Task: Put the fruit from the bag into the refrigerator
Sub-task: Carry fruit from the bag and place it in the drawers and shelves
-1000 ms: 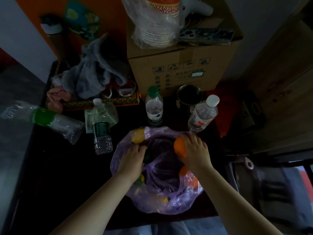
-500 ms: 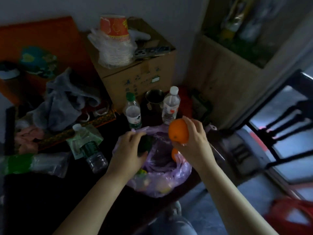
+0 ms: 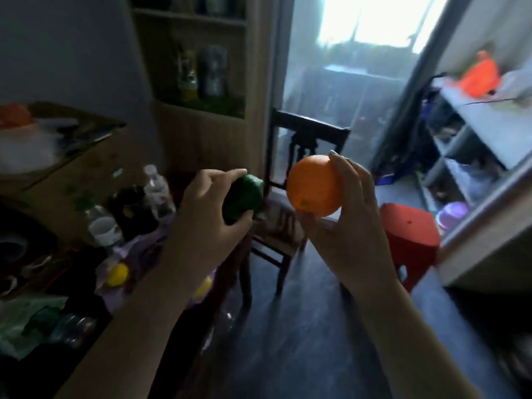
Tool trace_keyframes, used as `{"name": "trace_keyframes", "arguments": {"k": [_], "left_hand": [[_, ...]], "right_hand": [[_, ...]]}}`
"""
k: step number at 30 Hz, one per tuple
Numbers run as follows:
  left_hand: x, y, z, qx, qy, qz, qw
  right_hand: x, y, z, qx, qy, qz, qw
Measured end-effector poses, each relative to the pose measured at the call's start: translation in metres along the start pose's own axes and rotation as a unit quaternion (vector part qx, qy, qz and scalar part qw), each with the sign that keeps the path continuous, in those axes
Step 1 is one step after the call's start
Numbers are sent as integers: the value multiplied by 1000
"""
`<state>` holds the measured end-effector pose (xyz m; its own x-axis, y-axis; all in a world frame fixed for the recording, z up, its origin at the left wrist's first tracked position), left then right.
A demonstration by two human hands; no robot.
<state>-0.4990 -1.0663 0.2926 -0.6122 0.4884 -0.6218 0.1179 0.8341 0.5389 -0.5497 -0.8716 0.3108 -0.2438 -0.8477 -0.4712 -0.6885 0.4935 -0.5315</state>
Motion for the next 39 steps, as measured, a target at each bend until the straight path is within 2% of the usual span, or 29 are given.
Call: {"name": "trace_keyframes", "arguments": {"k": [5, 10, 14, 18, 27, 34, 39], "left_hand": [[36, 140, 21, 116, -25, 111, 987], [89, 276, 99, 161, -111, 289, 937], [112, 387, 182, 237, -180, 348, 889], [110, 482, 262, 310, -228, 385, 838], [95, 628, 416, 430, -314, 458, 712], [118, 696, 479, 478, -384, 464, 640], [140, 750, 498, 491, -402, 470, 613]], "right_hand": [[-152, 2, 52, 27, 119, 96, 988], [-295, -4, 146, 103, 158, 203, 961], [-411, -29, 232, 155, 194, 314, 916], [-502, -67, 319, 215, 243, 413, 851], [-615, -126, 479, 334, 350, 489, 726], [-654, -118, 542, 389, 372, 512, 669], [-701, -103, 555, 400, 379, 527, 646]]}}
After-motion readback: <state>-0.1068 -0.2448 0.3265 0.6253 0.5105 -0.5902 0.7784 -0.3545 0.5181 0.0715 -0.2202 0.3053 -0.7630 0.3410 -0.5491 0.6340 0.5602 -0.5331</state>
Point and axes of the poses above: each hand's wrist, its own z-axis away from the middle knuckle, its own x-axis out of the palm, y = z × x, the point moved 8 cm from there along -z, towards the middle knuckle, and after that the axes turned 4 degrees about y, right-handed, at the moved point
